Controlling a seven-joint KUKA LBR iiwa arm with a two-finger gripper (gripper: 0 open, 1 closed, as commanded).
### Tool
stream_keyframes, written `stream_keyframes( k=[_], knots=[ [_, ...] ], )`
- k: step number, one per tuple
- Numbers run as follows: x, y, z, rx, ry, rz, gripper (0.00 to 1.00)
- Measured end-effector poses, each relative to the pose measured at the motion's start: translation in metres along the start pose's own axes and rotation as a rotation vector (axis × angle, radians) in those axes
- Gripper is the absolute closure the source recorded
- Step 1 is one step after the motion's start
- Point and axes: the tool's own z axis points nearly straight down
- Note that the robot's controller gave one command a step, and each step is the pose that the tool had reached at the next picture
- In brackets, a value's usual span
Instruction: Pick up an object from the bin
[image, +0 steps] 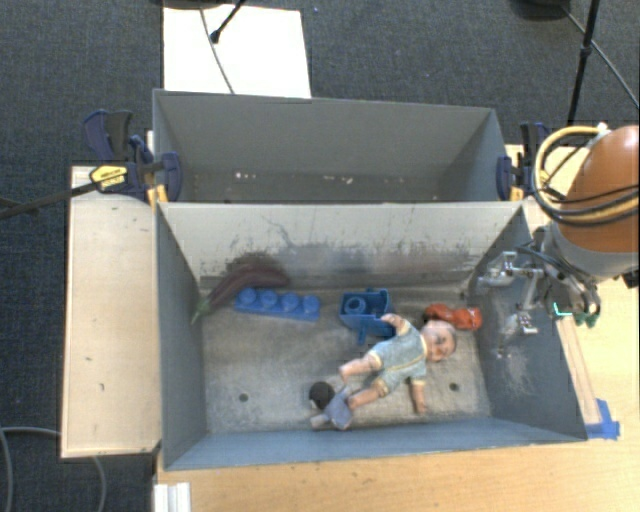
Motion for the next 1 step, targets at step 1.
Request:
stream_keyframes(
  k=[1],
  knots=[
    [-0.0018,0.0004,-0.0039,0.001,-0.008,-0.003,0.0]
  ],
)
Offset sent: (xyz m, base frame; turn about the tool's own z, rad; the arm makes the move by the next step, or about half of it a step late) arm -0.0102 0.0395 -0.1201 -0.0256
